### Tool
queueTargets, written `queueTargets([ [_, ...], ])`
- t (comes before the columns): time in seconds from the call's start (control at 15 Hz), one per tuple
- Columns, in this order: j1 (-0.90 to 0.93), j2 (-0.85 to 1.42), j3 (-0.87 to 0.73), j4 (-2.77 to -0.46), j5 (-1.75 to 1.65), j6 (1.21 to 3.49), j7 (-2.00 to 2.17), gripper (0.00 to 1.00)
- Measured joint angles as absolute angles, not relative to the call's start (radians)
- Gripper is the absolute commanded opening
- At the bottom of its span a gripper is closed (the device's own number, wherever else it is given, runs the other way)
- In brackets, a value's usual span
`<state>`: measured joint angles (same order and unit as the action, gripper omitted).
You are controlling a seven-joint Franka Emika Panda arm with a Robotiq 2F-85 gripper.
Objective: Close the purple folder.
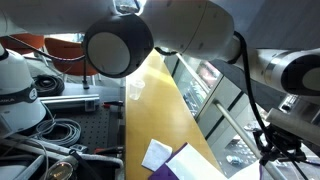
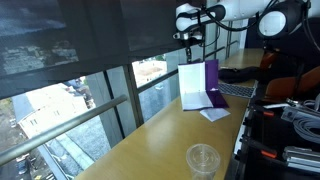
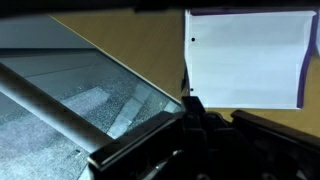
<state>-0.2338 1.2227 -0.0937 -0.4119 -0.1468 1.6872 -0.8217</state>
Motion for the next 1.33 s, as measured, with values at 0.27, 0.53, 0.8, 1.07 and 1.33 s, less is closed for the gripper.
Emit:
queueTargets([
  [0.27,-0.114,1.232,-0.101,-0.443,-0.182,1.687,-0.785,0.0],
  [0.53,-0.033,1.258,-0.105,-0.455,-0.222,1.69,-0.746,0.0],
  [0.8,0.013,1.274,-0.106,-0.457,-0.23,1.687,-0.713,0.0],
  [1.07,0.051,1.285,-0.105,-0.457,-0.23,1.665,-0.694,0.0],
  [1.33,0.08,1.292,-0.104,-0.457,-0.23,1.632,-0.69,0.0],
])
